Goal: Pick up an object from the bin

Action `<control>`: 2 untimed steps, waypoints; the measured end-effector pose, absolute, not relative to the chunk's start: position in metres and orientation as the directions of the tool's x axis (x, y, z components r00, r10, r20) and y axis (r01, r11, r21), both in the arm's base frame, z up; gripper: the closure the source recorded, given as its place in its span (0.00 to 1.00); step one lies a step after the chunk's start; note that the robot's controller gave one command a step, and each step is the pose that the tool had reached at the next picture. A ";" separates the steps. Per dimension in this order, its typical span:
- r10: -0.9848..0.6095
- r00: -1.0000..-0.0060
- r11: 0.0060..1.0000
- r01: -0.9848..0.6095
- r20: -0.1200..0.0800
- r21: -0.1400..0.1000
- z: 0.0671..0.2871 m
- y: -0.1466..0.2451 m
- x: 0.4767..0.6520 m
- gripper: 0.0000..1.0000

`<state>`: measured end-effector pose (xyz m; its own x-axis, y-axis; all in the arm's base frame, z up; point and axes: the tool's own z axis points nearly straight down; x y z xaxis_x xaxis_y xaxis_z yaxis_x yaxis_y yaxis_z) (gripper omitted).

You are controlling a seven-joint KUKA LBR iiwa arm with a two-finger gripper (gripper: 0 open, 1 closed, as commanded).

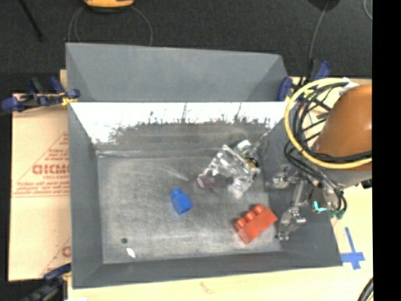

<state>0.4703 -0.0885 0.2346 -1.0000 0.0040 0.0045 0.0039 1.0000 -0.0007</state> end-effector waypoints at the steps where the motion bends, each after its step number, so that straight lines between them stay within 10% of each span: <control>1: 0.106 -0.994 0.994 0.106 0.003 0.002 0.115 -0.090 0.494 0.00; 2: -0.158 -0.987 0.987 -0.158 -0.005 -0.002 0.075 -0.114 0.517 0.00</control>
Offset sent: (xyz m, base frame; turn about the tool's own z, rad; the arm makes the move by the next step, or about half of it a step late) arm 0.0237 -0.0016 -0.1150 0.1030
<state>0.5174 -0.1136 0.0750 -0.9873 -0.1585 -0.0053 -0.1585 0.9874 -0.0023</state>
